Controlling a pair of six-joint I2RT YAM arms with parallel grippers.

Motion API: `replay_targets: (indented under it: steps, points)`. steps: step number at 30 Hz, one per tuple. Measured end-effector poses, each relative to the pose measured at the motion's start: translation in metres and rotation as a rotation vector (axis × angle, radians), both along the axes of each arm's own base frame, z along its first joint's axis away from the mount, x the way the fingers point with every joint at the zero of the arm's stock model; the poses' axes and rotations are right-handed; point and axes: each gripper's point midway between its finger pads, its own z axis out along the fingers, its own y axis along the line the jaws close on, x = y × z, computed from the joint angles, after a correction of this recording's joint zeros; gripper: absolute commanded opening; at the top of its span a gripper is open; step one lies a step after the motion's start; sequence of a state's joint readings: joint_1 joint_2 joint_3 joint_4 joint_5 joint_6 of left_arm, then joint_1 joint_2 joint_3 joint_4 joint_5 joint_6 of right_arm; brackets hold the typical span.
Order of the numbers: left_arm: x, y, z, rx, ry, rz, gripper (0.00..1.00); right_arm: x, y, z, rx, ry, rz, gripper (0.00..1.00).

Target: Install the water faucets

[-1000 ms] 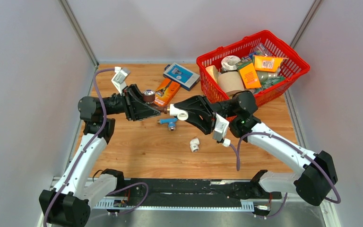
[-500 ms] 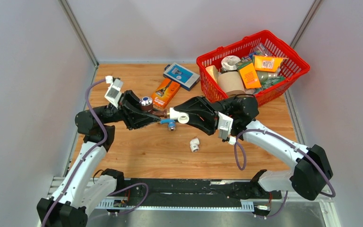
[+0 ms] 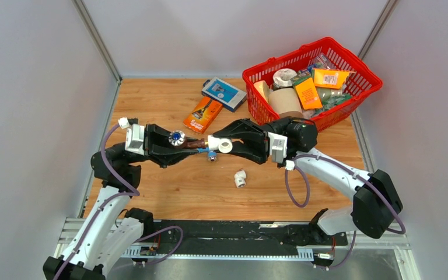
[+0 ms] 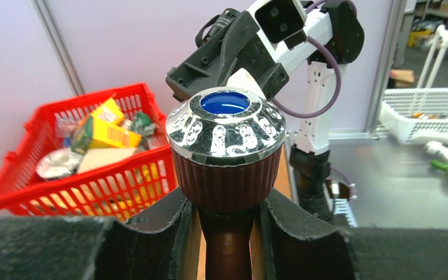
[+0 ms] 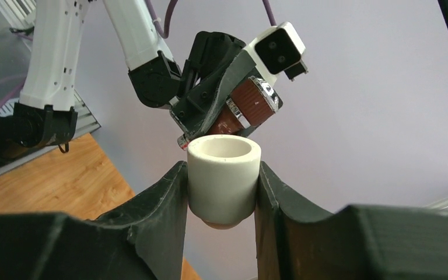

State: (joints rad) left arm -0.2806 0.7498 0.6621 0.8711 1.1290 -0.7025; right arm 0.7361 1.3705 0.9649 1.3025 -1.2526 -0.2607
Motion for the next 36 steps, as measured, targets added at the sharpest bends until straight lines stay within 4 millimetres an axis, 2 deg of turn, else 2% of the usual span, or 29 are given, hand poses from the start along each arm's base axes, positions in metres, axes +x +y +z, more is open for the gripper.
replay_targets:
  steps: [9, 15, 20, 27, 30, 33, 36]
  points:
    - [0.006, -0.001, 0.006, 0.000, -0.280, 0.067, 0.00, 0.004, 0.000, 0.010, -0.026, 0.207, 0.026, 0.00]
    - [0.016, 0.003, 0.022, -0.034, -0.530, 0.200, 0.00, 0.009, 0.003, 0.030, -0.039, 0.318, 0.043, 0.00]
    - [0.025, 0.006, 0.025, -0.002, -0.763, 0.303, 0.00, 0.015, 0.007, 0.037, -0.071, 0.465, 0.061, 0.00]
    - [0.041, 0.012, 0.034, 0.047, -1.025, 0.490, 0.00, 0.037, 0.016, 0.051, -0.090, 0.723, 0.089, 0.00]
    - [0.055, 0.018, 0.036, 0.102, -1.130, 0.617, 0.00, 0.052, 0.023, 0.062, -0.079, 0.879, 0.101, 0.00]
    - [0.070, 0.023, 0.026, 0.190, -1.221, 0.731, 0.00, 0.068, 0.030, 0.067, -0.087, 1.049, 0.111, 0.00]
    - [0.081, 0.029, 0.011, 0.285, -1.309, 0.826, 0.00, 0.085, 0.040, 0.055, -0.126, 1.228, 0.108, 0.00]
